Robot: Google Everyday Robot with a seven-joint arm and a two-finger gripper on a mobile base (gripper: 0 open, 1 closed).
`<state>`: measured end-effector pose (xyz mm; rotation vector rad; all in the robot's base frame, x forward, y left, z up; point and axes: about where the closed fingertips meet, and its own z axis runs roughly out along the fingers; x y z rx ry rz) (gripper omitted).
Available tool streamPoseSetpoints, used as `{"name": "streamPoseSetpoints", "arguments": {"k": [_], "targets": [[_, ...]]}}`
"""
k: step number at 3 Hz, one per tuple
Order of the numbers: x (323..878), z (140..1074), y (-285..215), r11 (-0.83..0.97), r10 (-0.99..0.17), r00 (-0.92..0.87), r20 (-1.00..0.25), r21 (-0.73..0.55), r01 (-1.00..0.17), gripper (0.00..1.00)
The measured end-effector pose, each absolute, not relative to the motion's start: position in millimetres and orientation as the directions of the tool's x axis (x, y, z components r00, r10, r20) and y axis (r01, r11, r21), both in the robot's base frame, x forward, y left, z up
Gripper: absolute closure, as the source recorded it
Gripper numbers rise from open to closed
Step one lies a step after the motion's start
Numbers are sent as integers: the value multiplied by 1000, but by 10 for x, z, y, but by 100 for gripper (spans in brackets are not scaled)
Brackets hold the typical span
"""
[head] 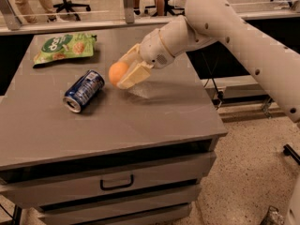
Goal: Move orange near pepsi can
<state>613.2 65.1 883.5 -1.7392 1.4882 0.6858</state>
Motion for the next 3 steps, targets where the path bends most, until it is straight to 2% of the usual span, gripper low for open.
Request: {"name": "streamPoseSetpoints", "arguments": {"k": [1, 3], "targets": [[6043, 8755, 704, -35, -627, 160, -763, -177, -984, 0], [6009, 8600, 811, 49, -597, 55, -800, -104, -993, 0]]}}
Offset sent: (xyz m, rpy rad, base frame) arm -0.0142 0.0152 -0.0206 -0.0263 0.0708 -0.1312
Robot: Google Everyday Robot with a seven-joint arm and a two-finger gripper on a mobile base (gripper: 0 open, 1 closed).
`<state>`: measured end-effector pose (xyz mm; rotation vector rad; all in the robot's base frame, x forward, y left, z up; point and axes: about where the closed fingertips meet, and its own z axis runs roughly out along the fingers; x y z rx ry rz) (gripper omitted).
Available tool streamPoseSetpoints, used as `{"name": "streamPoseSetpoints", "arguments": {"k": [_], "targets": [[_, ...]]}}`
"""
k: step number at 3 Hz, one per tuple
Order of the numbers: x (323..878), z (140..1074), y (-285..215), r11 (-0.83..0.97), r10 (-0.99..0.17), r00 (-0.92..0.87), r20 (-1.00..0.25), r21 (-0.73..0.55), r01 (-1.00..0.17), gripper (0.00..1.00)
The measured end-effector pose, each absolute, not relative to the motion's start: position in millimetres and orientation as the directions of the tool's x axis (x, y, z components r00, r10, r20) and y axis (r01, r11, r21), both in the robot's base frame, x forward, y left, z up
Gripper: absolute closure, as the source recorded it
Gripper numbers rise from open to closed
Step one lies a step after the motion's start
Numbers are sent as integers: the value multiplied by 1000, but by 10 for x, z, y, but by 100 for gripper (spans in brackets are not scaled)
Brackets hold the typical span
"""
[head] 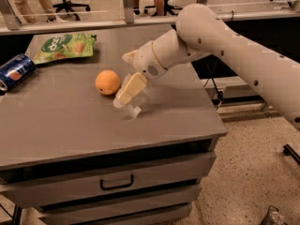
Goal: Move orange near pepsi can
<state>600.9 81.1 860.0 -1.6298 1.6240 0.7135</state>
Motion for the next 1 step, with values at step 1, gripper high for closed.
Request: {"name": "streamPoseSetpoints", "arguments": {"k": [1], "targets": [[6009, 8599, 812, 49, -597, 55, -800, -104, -993, 0]]}}
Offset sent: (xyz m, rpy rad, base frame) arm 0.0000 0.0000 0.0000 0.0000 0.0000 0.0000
